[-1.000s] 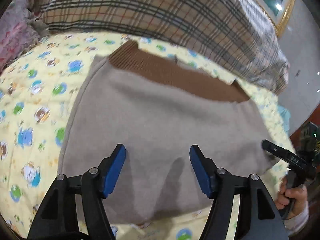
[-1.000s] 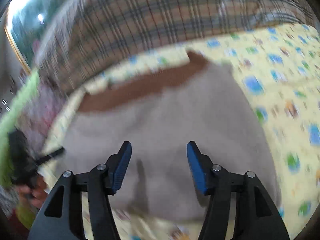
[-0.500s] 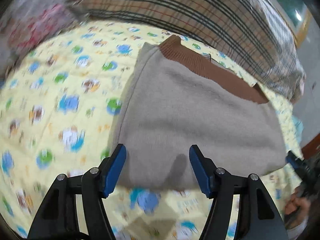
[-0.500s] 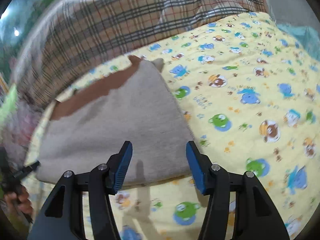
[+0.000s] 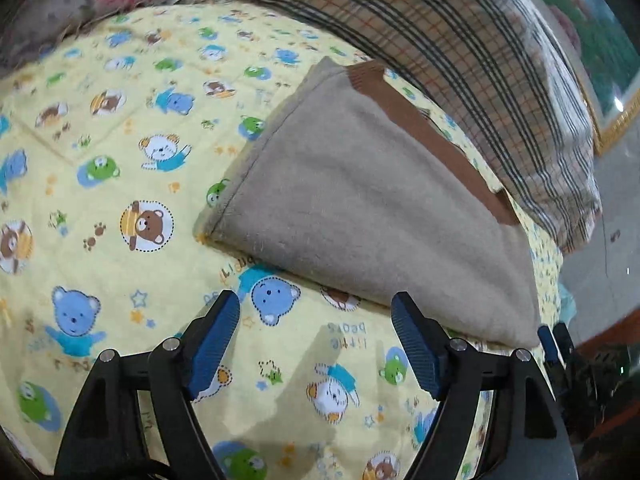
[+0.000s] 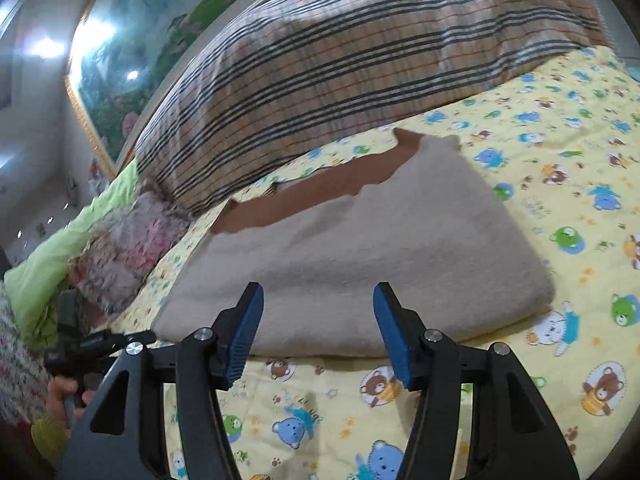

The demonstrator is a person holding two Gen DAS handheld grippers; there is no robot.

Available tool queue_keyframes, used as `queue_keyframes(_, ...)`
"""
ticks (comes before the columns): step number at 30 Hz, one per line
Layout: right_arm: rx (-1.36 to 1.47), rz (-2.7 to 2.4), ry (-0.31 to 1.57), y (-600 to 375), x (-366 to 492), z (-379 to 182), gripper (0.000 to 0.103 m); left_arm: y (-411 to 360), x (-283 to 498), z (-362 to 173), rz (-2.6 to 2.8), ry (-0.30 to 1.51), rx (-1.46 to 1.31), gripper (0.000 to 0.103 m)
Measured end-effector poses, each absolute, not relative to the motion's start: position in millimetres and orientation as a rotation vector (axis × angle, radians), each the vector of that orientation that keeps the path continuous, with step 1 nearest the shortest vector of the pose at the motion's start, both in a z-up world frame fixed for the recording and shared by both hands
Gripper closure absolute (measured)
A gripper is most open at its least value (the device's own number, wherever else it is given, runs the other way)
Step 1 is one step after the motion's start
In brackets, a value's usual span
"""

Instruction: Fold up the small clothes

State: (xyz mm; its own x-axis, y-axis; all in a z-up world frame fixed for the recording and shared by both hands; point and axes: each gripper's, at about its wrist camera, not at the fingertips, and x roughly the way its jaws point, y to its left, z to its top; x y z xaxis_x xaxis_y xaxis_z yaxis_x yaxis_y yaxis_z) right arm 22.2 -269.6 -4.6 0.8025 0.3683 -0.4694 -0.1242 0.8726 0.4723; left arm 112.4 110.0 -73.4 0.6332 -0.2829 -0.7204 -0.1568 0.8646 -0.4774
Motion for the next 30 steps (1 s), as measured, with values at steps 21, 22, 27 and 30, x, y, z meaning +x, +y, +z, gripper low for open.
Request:
queue_keyframes(21,0.548,0.279,0.591,-283,28,-20,0.044,115,191,-79,-0.020,0.760,-0.707,0.082)
queue_keyframes(22,0.557,0.280,0.592,-284,28,-21,0.044,111,191,-75,-0.024,0.749,-0.676,0.083)
queue_keyframes(27,0.602,0.286,0.581,-293,29,-23,0.044,83,189,-40,-0.089,0.688,-0.550,0.086)
queue_keyframes(30,0.633,0.288,0.566,-299,27,-23,0.044,55,187,-15,-0.172,0.640,-0.467,0.087)
